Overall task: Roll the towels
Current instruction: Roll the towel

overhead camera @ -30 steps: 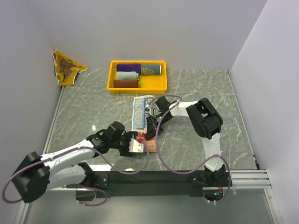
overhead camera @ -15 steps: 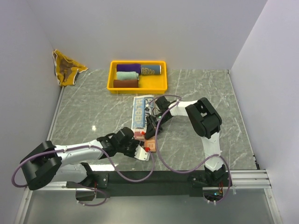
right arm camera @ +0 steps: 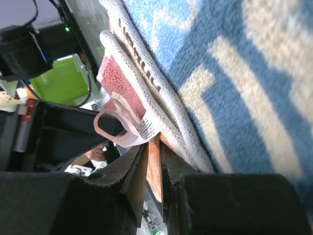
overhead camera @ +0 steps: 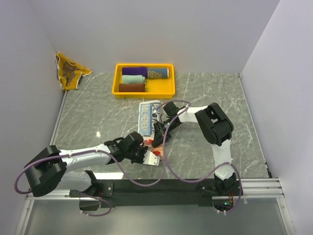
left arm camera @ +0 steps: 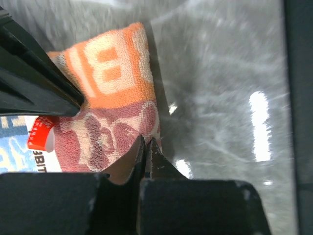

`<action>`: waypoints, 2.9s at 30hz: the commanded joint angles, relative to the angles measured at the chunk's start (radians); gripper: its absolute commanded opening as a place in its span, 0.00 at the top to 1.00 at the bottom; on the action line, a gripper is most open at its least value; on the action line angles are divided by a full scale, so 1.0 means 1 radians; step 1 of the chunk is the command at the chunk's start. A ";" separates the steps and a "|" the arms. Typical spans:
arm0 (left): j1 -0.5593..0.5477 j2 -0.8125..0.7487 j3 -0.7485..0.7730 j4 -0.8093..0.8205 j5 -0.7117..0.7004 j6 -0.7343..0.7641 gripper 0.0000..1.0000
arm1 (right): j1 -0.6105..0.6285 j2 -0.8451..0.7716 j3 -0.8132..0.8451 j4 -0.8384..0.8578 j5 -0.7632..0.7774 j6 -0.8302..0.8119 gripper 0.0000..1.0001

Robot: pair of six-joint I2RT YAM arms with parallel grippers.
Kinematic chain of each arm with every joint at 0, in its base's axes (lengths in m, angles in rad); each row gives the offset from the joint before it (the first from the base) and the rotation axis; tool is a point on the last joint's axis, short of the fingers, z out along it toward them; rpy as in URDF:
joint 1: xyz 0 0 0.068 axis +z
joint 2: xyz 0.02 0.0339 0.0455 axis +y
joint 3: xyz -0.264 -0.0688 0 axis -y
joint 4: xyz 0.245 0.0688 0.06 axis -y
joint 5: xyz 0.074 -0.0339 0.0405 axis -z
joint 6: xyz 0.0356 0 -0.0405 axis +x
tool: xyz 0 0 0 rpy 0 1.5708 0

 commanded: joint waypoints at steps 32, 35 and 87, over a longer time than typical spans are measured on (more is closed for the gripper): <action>0.281 0.152 0.323 -0.211 0.390 -0.354 0.99 | 0.014 -0.063 0.011 -0.090 0.145 -0.185 0.79; 0.316 0.200 0.343 -0.182 0.378 -0.357 0.99 | 0.014 -0.067 0.018 -0.091 0.154 -0.187 0.79; 0.480 0.904 0.860 -0.662 0.435 -0.320 0.84 | 0.142 -0.716 -0.419 0.315 0.584 -0.435 0.59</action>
